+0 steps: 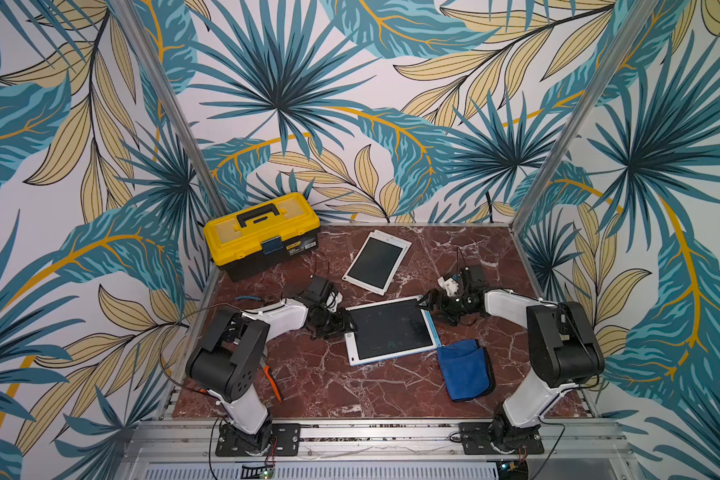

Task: Wipe the drawing tablet
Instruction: Pick up the drawing tablet from the center of the board.

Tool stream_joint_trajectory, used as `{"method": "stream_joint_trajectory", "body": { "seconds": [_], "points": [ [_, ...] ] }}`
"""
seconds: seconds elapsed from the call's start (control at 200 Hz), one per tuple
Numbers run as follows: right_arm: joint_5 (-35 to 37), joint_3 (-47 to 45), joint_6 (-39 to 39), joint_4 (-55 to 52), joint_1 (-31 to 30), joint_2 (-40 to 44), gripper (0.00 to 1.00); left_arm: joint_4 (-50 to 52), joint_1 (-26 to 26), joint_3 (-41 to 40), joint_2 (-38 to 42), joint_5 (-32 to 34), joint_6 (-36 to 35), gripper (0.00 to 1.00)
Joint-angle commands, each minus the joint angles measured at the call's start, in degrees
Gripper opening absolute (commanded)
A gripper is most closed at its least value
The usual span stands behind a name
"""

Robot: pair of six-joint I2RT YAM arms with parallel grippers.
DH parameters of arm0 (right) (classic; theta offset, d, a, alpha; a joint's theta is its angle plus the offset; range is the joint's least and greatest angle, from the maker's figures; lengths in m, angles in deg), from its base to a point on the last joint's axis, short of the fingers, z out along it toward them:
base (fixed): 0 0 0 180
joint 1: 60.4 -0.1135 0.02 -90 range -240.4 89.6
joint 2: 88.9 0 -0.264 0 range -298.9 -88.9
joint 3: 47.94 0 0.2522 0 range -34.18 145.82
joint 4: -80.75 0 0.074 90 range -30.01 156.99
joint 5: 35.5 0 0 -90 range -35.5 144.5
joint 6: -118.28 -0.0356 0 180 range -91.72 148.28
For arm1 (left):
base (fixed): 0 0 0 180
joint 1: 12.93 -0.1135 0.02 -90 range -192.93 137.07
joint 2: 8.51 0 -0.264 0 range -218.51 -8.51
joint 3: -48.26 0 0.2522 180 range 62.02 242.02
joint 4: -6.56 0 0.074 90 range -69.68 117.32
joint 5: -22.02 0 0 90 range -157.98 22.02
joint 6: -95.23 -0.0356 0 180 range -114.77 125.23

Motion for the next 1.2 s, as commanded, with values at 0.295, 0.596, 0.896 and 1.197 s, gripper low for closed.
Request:
{"method": "stream_joint_trajectory", "body": {
  "seconds": [0.295, 0.596, 0.896, 1.197],
  "points": [
    [-24.29, -9.56, -21.72, 28.34, -6.49, 5.0, 0.86, -3.19, 0.67, -1.57, -7.58, 1.74, -3.54, 0.54],
    [-25.16, -12.34, -25.42, 31.0, -8.46, 12.64, 0.86, -3.18, 0.43, -1.77, -7.82, 2.03, -3.85, 0.54],
    [-19.35, -9.68, -19.57, 19.22, -14.36, 14.75, 0.33, -3.2, 0.48, -2.25, -7.03, 1.82, -3.67, 0.54],
    [18.03, 9.22, 1.42, -33.93, -15.9, 26.54, 0.13, -2.95, -0.51, -3.51, 1.3, 2.27, -3.24, 0.54]
  ]
}}
